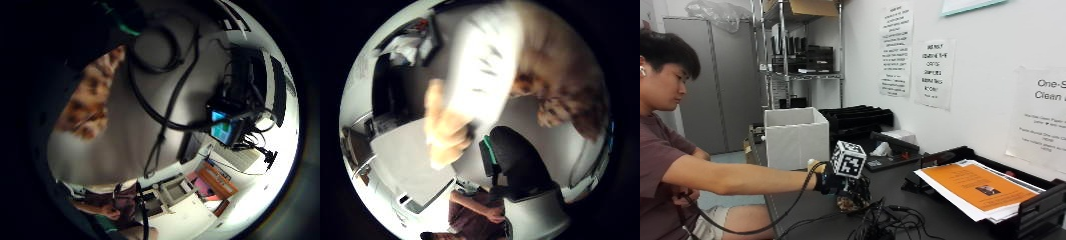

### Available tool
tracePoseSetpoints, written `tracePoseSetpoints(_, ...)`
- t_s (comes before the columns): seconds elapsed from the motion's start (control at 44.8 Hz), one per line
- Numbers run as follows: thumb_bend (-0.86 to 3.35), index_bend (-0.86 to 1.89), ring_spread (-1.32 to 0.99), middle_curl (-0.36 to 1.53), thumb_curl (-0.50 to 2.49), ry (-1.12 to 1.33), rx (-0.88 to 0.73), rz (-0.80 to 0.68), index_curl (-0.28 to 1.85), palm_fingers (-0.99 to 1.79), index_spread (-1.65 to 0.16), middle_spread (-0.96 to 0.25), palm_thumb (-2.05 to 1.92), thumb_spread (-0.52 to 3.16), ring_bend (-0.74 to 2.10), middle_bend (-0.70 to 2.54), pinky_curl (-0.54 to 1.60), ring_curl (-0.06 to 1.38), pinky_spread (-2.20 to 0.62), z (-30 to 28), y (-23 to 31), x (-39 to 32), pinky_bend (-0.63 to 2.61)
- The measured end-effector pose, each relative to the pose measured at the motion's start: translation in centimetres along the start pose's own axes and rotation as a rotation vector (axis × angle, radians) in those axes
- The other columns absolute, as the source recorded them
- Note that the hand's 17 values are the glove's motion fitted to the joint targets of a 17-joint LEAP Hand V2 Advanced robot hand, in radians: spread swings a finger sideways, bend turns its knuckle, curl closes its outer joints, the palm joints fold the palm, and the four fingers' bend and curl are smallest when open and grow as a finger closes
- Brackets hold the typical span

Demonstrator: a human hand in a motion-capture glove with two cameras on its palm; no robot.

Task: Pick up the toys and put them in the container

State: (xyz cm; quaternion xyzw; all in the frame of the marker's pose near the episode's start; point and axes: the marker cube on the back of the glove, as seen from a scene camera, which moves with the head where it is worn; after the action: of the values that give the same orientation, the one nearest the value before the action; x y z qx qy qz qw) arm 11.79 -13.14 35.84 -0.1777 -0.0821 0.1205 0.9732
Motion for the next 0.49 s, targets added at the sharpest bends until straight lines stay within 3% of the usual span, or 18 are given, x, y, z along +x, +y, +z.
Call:
tracePoseSetpoints(0.067,0.0,0.07,-0.01,0.34,0.29,-0.046,0.107,0.024,0.17,-0.09,-0.19,-0.03,0.02,1.26,0.5,0.22,0.35,0.34,0.04,1.8,-0.5,0.4,0.88)
tracePoseSetpoints(0.112,0.07,0.14,-0.05,0.38,0.32,-0.065,0.163,0.041,0.18,0.1,-0.19,-0.07,0.14,1.33,0.52,0.33,0.34,0.34,0.02,2.2,-0.7,0.7,0.87)
tracePoseSetpoints(0.134,0.07,0.1,-0.05,0.37,0.32,-0.07,0.178,0.047,0.17,0.03,-0.19,-0.06,0.14,1.34,0.51,0.3,0.34,0.33,0.02,2.4,-0.8,0.8,0.89)
tracePoseSetpoints(0.201,0.1,0.24,-0.13,0.45,0.33,-0.071,0.209,0.052,0.2,0.44,-0.22,-0.16,0.21,1.38,0.57,0.58,0.28,0.33,-0.02,2.6,-0.9,0.7,0.71)
tracePoseSetpoints(0.402,0.2,0.42,-0.31,0.59,0.44,-0.082,0.304,0.02,0.29,0.97,-0.27,-0.28,0.49,1.29,0.87,0.88,0.27,0.43,-0.18,3.0,-0.2,0.9,0.61)
tracePoseSetpoints(0.491,0.22,0.49,-0.36,0.65,0.5,-0.09,0.278,0.003,0.34,1.06,-0.29,-0.3,0.58,1.19,0.97,0.98,0.3,0.48,-0.24,2.8,0.5,0.9,0.65)
